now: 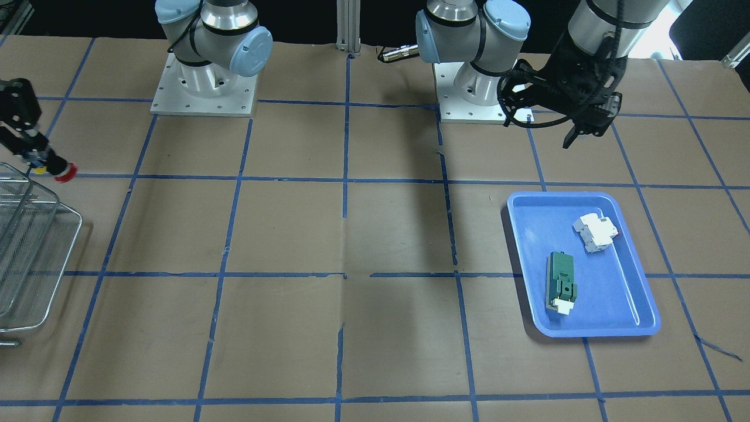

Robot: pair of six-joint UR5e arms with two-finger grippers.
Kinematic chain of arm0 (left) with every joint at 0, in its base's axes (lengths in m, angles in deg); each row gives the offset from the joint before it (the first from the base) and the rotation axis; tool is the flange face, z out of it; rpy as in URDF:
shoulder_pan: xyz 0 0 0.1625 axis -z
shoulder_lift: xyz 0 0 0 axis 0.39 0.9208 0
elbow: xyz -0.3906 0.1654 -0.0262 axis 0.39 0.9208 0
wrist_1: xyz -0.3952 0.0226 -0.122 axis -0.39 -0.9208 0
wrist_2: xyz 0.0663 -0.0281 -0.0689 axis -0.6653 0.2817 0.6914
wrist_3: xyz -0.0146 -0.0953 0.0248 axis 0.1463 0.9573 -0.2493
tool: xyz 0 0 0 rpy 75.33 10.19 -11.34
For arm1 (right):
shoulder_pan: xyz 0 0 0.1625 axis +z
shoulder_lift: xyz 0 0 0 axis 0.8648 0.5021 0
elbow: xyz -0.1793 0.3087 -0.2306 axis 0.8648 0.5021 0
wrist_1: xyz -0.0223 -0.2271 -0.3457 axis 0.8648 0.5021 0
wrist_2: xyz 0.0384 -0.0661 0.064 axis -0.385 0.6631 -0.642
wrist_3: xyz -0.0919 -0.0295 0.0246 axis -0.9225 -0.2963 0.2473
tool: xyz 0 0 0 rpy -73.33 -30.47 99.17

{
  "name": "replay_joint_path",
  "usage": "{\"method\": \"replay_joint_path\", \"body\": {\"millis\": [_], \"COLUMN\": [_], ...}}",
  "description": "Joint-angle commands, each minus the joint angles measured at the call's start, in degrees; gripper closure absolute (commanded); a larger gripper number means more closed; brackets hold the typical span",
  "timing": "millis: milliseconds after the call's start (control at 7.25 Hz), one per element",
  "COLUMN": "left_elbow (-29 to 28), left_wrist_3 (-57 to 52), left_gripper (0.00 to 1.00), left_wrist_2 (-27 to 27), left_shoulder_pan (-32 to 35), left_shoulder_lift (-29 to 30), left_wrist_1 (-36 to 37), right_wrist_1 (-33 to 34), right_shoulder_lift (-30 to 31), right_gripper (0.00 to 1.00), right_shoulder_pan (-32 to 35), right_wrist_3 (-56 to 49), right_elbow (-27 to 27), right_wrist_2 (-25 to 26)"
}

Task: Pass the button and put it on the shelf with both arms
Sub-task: 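Lower the button into the mesh basket with the right gripper while the left arm rises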

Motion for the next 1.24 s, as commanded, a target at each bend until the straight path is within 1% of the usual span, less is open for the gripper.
{"method": "replay_joint_path", "body": {"millis": [0,138,276,414,552,690,828,966,1103], "left_elbow": [1.8,2.6,2.5,1.2,1.3,1.3,1.8,2.2,2.1], "left_wrist_3": [10.6,16.1,20.2,19.4,17.7,17.6,17.6,17.8,18.7], "left_gripper": [0.0,0.0,0.0,0.0,0.0,0.0,0.0,0.0,0.0], "left_wrist_2": [-0.8,-0.8,-0.7,-0.5,-0.4,-0.5,-0.2,-0.8,-1.1], "left_shoulder_pan": [4.2,7.4,8.7,7.5,6.4,6.4,6.3,6.1,6.2], "left_shoulder_lift": [-1.4,-1.3,-0.2,-0.3,-0.4,-0.5,-0.9,-1.0,-1.0], "left_wrist_1": [0.4,3.6,6.7,6.8,6.8,6.8,6.8,6.6,5.5], "right_wrist_1": [9.7,14.8,18.9,20.1,20.0,19.7,19.4,19.1,18.8], "right_shoulder_lift": [-3.3,-7.2,-10.5,-12.2,-13.4,-14.1,-14.1,-14.1,-14.1], "right_gripper": [0.88,0.88,0.87,0.84,0.72,0.63,0.41,0.31,0.28], "right_shoulder_pan": [-5.7,-8.2,-11.0,-11.7,-11.8,-11.9,-11.9,-11.9,-11.9], "right_wrist_3": [-10.6,-16.4,-21.8,-22.9,-23.5,-23.8,-23.8,-23.8,-23.8], "right_elbow": [-0.4,-0.4,-0.4,-0.4,-0.5,-0.3,-0.3,-0.4,-0.1], "right_wrist_2": [4.1,5.5,5.4,4.8,4.9,4.8,4.8,4.8,4.9]}}
